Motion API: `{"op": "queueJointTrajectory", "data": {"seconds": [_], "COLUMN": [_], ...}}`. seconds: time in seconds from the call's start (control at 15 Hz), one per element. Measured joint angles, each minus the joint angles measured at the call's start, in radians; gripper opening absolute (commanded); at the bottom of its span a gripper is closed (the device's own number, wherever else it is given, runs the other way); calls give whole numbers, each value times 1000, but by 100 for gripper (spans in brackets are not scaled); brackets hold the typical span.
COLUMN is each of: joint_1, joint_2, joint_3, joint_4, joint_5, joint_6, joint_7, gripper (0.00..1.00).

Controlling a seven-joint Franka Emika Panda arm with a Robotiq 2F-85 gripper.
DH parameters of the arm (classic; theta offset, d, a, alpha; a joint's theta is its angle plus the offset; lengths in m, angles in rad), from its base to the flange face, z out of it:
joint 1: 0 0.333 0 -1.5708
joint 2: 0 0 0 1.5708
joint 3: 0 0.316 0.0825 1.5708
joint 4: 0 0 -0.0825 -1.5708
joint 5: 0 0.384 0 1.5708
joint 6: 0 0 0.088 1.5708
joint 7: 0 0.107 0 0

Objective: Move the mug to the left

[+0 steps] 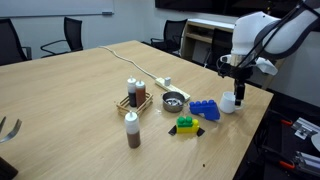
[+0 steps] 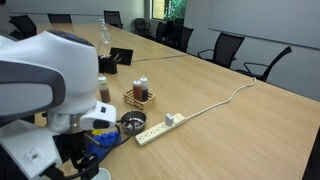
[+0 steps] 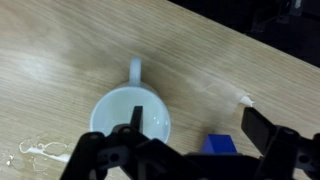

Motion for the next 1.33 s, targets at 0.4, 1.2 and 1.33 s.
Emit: {"op": "queueJointTrajectory", "data": {"seconds": [0.4, 1.2, 1.33], "joint_1": [-4, -25, -29], "joint_2": [76, 126, 126], "joint_3": [0, 0, 0], "joint_4": [33, 57, 59], "joint_5": [-32, -16, -16], "joint_6": [58, 58, 58], "joint_7": [-2, -7, -7], "gripper": [100, 41, 27]}}
